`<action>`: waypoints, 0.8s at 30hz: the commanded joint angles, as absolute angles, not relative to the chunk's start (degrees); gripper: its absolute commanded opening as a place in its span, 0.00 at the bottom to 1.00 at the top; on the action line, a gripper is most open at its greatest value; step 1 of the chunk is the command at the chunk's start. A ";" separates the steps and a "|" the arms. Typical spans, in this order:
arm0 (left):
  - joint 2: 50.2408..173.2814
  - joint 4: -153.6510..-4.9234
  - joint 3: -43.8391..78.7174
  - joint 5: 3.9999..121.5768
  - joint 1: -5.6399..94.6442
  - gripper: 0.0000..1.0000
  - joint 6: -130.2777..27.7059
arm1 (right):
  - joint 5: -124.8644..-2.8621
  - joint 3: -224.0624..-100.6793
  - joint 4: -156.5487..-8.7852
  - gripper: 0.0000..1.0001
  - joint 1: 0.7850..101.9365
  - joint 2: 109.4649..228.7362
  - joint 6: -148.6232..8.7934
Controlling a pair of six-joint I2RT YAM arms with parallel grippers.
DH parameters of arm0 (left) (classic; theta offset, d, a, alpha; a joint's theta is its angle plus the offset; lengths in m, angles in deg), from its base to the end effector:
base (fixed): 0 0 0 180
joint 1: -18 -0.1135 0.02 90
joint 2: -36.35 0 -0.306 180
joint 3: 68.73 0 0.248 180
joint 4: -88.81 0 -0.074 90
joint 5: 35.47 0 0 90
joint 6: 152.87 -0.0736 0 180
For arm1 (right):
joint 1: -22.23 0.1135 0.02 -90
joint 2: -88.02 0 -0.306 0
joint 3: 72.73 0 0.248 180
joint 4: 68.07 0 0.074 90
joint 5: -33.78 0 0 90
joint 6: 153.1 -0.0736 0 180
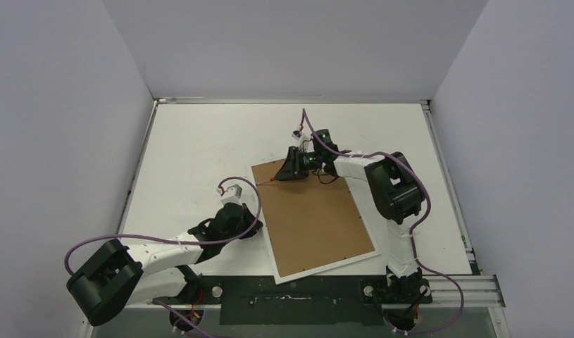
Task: Take the photo out of the frame
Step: Release the photo frame item from the photo frame.
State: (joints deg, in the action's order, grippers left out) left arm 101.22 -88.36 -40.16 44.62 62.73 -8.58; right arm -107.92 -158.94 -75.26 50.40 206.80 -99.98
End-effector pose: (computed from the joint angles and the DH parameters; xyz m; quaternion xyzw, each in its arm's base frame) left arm 0.1535 -0.1343 0.1513 -0.1119 0.8935 -0.2748 0.3372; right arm 0.3855 0.2720 0.1717 -0.1227 0.8265 0.5383 0.1099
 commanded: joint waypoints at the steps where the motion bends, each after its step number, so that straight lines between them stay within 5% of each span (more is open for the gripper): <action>1: 102.18 -79.16 -41.64 42.81 62.34 0.00 -10.39 | -106.62 -162.16 -75.71 0.00 52.47 206.97 -98.19; 12: 103.88 -79.12 -41.90 42.65 62.20 0.00 -9.01 | -87.19 -172.34 -100.15 0.00 61.67 203.68 -82.39; 24: 101.55 -79.79 -44.74 42.14 61.92 0.00 -6.60 | -79.16 -179.90 -107.88 0.00 69.98 204.32 -77.38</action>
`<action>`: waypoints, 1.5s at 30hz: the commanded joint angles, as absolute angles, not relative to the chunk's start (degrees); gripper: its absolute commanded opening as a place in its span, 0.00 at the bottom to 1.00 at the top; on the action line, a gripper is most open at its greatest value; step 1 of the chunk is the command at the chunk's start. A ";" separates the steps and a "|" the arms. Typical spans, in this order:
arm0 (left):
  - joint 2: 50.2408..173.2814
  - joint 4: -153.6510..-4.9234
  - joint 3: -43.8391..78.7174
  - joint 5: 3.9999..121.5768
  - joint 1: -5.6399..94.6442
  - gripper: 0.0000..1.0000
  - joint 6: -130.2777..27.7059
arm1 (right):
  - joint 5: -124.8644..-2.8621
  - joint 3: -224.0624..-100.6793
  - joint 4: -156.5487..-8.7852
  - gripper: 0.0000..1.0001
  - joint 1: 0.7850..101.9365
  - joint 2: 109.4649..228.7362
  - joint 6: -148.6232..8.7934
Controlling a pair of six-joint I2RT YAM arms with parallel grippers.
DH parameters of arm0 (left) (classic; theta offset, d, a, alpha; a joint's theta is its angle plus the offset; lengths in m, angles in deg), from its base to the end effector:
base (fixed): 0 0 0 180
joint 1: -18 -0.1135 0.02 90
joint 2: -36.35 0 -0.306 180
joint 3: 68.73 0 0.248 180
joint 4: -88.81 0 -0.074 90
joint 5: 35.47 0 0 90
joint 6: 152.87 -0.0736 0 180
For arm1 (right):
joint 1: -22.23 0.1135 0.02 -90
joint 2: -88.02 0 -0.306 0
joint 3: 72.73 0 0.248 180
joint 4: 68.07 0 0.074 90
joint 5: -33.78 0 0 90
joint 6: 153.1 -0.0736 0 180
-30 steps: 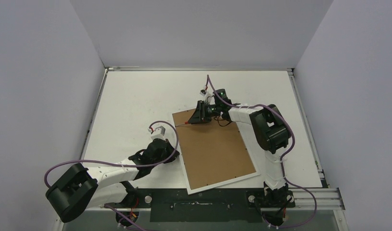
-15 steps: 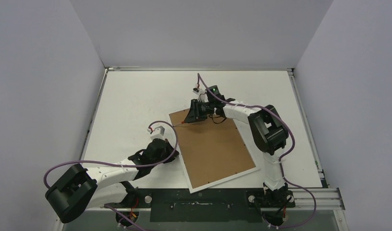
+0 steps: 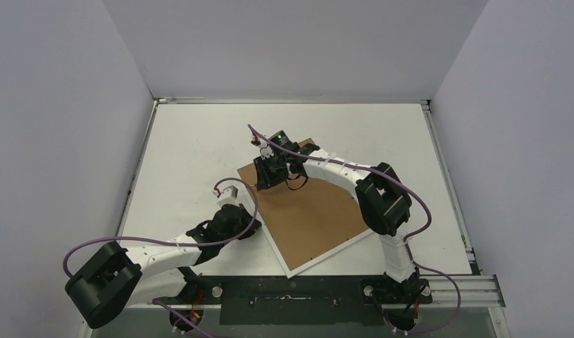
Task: Take the photo out of the frame
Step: Release the photo frame item from the photo frame.
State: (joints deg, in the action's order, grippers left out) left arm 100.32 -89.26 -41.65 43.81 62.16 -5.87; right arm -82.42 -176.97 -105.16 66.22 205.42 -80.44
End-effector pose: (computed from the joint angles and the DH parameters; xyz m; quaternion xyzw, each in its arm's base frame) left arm 0.1516 -0.1282 0.1479 -0.1405 0.8878 -0.2787 0.3382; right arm 0.3313 0.3650 0.2210 -0.2861 0.8735 0.3522 0.1761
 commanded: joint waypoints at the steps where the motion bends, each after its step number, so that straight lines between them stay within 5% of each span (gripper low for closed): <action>1: 101.42 -79.81 -44.89 42.20 61.89 0.00 -6.39 | -78.11 -180.31 -108.56 0.00 70.71 204.24 -76.74; 23: 97.83 -80.51 -48.36 41.78 61.75 0.00 -3.21 | -69.79 -182.91 -110.78 0.00 80.21 201.74 -72.51; 31: 90.21 -70.03 -46.42 41.06 61.73 0.01 -2.70 | -60.64 -176.20 -108.43 0.00 75.36 195.52 -79.99; 38: 78.49 -54.23 -37.55 40.85 60.71 0.46 -9.41 | -67.58 -158.99 -97.16 0.00 65.58 181.14 -89.12; 45: 87.35 -49.10 -18.86 52.88 42.46 0.64 -26.14 | -61.98 -147.35 -100.07 0.00 60.52 164.74 -94.47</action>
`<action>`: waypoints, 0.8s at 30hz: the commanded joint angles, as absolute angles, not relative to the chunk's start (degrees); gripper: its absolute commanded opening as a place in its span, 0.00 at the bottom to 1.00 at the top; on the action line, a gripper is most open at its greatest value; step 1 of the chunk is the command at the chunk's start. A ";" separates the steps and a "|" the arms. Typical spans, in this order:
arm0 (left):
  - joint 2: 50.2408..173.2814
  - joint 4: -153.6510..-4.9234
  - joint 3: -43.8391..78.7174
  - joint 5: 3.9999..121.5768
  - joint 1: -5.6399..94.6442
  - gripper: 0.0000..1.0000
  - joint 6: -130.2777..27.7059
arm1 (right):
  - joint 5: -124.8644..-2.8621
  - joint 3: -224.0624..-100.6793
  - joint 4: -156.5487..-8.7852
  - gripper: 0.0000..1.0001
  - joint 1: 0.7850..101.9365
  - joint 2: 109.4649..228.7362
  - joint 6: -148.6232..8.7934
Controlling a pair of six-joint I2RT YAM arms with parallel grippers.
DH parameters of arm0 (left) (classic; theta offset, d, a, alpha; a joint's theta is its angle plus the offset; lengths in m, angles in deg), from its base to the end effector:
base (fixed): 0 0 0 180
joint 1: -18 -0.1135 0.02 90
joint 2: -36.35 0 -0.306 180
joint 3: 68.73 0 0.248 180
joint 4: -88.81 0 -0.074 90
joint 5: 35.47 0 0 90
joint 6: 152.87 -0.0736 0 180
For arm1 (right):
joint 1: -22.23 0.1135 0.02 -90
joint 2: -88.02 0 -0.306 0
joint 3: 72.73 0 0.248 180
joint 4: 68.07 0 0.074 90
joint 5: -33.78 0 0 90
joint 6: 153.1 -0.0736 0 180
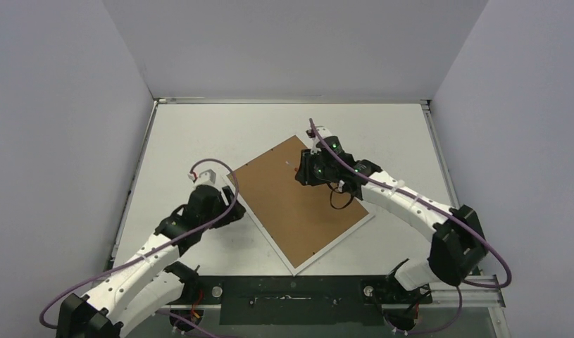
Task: Take the photo out of the frame
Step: Release the photo frame item from the photo frame, then adjust the photo frame at the center of the board.
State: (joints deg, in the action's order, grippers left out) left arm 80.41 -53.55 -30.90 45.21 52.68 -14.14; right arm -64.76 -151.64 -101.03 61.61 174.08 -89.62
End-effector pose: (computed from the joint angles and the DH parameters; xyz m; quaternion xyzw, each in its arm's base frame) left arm 0.1321 -0.0769 0.1978 -0.1437 0.9062 -0.2040 0.3413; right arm 0.2692 0.2351 0.2933 -0.1325 0.8950 0.2854 0.3162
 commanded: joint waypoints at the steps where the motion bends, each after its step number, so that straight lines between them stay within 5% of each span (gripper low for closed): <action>1: 90.63 -48.77 -15.63 56.41 38.83 0.65 -28.76 | -60.58 -145.84 -101.26 0.00 60.01 162.08 -95.24; 11: 122.28 -56.87 8.22 74.31 22.15 0.69 -43.92 | -44.80 -126.47 -107.79 0.00 58.28 135.77 -111.33; 24: 143.17 -73.88 12.47 80.31 18.35 0.69 -41.33 | -27.97 -114.19 -105.50 0.00 58.18 122.56 -117.71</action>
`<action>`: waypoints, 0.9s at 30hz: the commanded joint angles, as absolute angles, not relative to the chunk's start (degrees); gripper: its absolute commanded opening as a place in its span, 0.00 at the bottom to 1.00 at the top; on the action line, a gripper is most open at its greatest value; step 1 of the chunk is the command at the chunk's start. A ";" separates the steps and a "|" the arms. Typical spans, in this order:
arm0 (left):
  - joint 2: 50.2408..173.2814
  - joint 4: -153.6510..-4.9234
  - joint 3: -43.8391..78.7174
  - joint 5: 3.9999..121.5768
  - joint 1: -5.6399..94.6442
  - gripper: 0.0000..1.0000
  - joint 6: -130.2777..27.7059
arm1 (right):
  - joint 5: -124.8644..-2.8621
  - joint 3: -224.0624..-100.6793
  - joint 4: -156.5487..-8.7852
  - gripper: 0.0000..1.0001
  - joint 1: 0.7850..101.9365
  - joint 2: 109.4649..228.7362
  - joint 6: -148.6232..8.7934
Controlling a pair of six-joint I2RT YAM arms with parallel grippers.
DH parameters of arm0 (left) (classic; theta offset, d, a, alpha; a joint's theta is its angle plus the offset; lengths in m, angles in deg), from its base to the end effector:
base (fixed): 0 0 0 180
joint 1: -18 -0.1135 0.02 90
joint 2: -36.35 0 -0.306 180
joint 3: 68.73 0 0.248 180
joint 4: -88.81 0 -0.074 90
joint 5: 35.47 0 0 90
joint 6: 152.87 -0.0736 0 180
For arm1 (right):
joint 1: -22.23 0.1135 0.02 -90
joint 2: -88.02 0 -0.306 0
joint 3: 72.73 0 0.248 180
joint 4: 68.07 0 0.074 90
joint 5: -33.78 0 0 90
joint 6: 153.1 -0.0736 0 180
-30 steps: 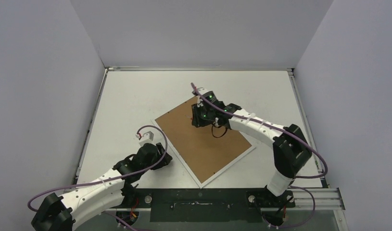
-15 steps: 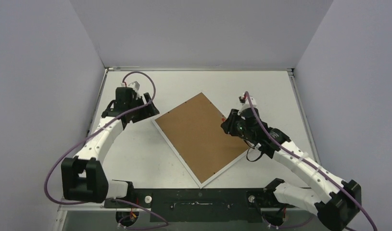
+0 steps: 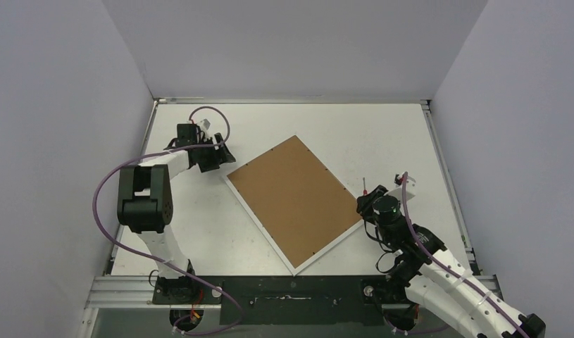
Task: Take the photo out of the frame
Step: Adjust the photo frame at the center of the board.
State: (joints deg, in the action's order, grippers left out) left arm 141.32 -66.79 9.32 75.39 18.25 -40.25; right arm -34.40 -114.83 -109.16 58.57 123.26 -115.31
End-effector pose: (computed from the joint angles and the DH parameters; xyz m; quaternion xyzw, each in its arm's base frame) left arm 0.4093 -0.0280 0.1854 -0.1212 0.9220 -0.2320 0.2854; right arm 0.1241 0.0574 0.2396 0.2075 0.8474 0.2008 0.4456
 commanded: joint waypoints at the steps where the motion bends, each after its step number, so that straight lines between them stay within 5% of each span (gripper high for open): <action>1: 143.63 -74.19 11.80 80.34 18.33 0.70 -40.87 | -27.99 -114.07 -105.54 0.00 58.18 123.14 -118.18; 17: 135.25 -79.40 -8.71 80.44 20.36 0.60 -36.95 | -24.78 -114.36 -112.15 0.00 56.47 129.65 -121.97; 27: 130.30 -77.92 -15.13 75.72 22.38 0.54 -36.06 | -19.96 -120.90 -132.54 0.00 55.63 128.72 -127.98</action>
